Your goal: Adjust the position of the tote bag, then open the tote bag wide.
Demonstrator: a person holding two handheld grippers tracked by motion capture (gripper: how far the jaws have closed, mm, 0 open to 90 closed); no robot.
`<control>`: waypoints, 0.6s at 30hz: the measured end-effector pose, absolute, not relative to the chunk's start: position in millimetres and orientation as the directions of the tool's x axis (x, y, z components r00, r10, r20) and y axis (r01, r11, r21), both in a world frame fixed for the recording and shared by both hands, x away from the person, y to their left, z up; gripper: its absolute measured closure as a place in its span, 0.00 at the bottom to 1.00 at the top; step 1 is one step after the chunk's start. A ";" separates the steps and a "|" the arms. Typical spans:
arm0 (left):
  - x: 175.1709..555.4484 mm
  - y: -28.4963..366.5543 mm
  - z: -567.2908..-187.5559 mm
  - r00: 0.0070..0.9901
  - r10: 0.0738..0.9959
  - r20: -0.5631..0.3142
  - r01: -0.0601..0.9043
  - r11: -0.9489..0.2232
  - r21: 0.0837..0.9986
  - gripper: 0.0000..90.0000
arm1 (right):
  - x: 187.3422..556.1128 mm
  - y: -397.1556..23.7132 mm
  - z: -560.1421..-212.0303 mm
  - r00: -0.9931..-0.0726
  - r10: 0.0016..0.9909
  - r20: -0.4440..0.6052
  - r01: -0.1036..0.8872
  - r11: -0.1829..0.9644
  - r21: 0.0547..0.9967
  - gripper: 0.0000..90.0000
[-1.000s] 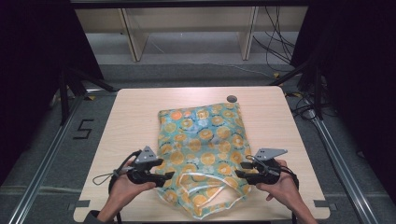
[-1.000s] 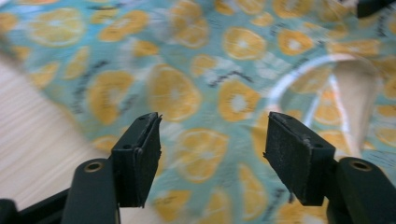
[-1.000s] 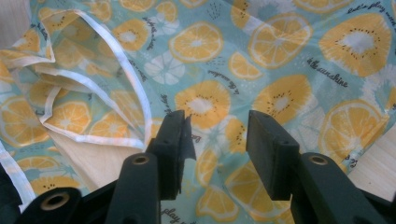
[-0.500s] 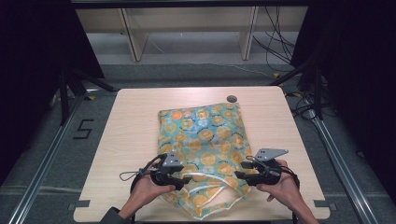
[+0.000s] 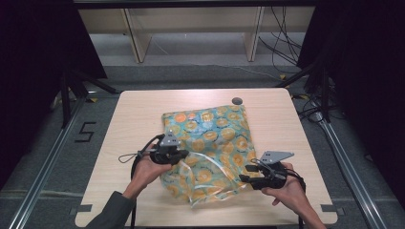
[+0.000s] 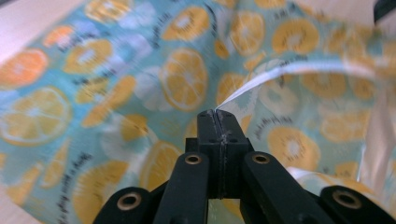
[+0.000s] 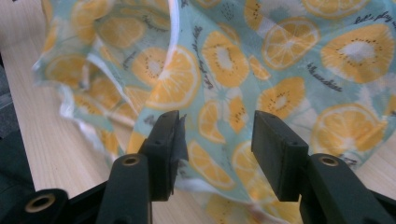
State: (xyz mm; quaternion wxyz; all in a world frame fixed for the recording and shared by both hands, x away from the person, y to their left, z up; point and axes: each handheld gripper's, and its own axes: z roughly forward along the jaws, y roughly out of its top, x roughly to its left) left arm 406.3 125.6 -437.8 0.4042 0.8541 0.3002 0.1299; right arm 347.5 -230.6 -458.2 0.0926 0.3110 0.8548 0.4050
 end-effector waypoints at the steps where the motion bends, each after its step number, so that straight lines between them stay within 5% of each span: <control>1: 411.3 128.1 -434.6 0.794 0.608 -0.018 0.398 -0.497 0.771 0.99 | 346.2 -230.6 -456.7 -0.783 0.614 0.105 0.468 0.469 0.749 0.58; 18: 429.0 130.2 -432.6 0.768 0.638 -0.061 0.438 -0.453 0.776 0.99 | 334.3 -208.7 -439.6 -0.823 0.561 0.086 0.404 0.472 0.784 0.48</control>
